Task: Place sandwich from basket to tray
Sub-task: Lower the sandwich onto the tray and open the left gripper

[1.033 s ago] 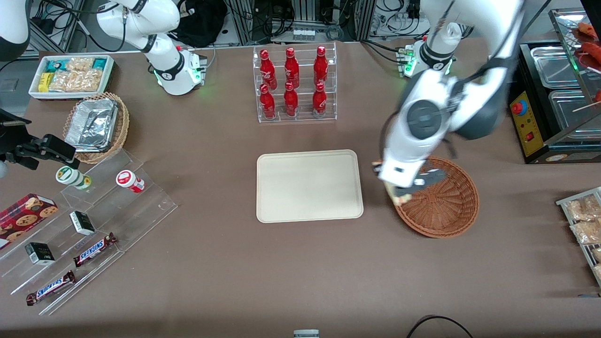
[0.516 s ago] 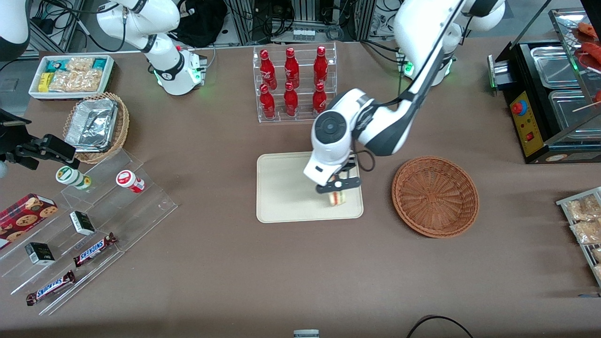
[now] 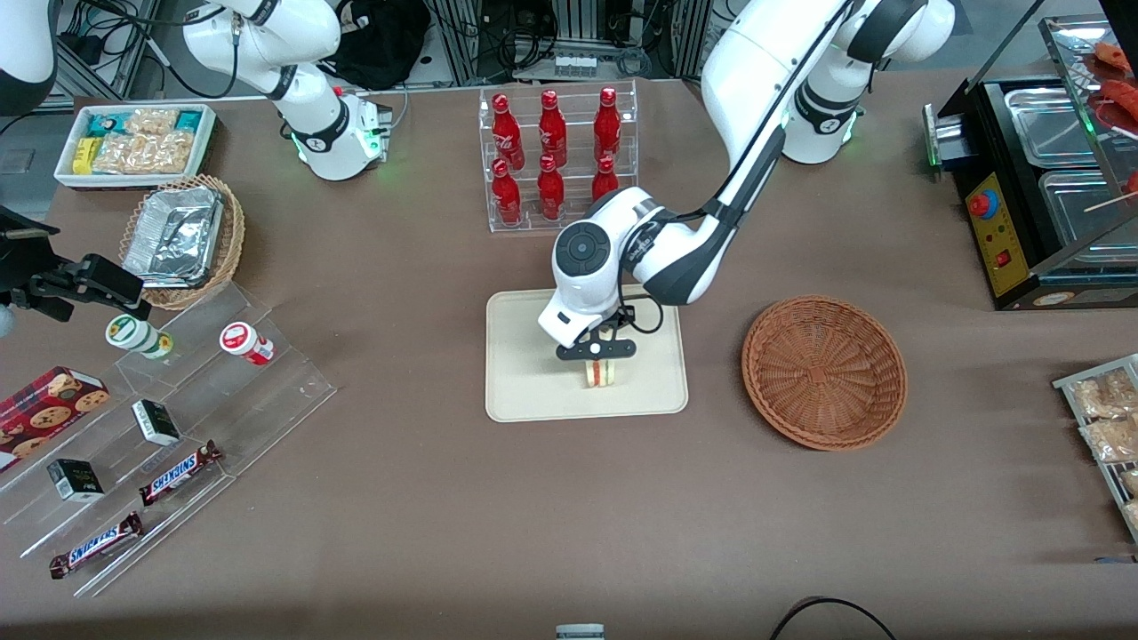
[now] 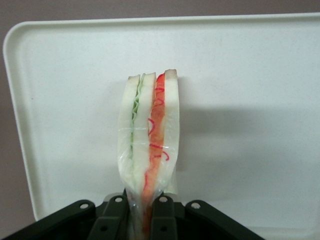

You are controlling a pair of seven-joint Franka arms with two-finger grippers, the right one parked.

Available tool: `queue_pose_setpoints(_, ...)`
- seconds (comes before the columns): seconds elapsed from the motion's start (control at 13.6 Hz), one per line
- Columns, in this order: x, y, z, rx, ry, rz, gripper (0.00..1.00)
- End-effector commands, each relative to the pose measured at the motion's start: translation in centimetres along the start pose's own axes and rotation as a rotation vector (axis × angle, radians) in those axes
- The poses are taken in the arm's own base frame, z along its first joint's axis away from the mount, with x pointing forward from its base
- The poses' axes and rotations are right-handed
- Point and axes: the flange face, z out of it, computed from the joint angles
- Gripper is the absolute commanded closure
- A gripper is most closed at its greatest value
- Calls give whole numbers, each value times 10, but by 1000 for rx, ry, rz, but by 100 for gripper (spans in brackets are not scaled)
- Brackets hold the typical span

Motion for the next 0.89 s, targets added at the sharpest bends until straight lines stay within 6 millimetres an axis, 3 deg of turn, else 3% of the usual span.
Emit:
queue_pose_setpoints(0.0, -7, 17, 7, 6, 16, 40, 88)
queue_pose_setpoints(0.15, -8, 18, 14, 11, 10, 41, 87)
queue_pose_setpoints(0.22, -7, 17, 15, 13, 9, 41, 81)
queue_pose_setpoints(0.3, -7, 19, 13, 9, 12, 38, 63)
queue_pose_setpoints(0.37, -5, 17, 12, 8, 14, 38, 14)
queue_pose_setpoints(0.44, -5, 17, 10, 7, 17, 36, 0)
queue_pose_setpoints(0.59, -3, 17, -10, -14, 35, 23, 0)
queue_pose_setpoints(0.81, -3, 1, -75, -29, 58, -15, 0)
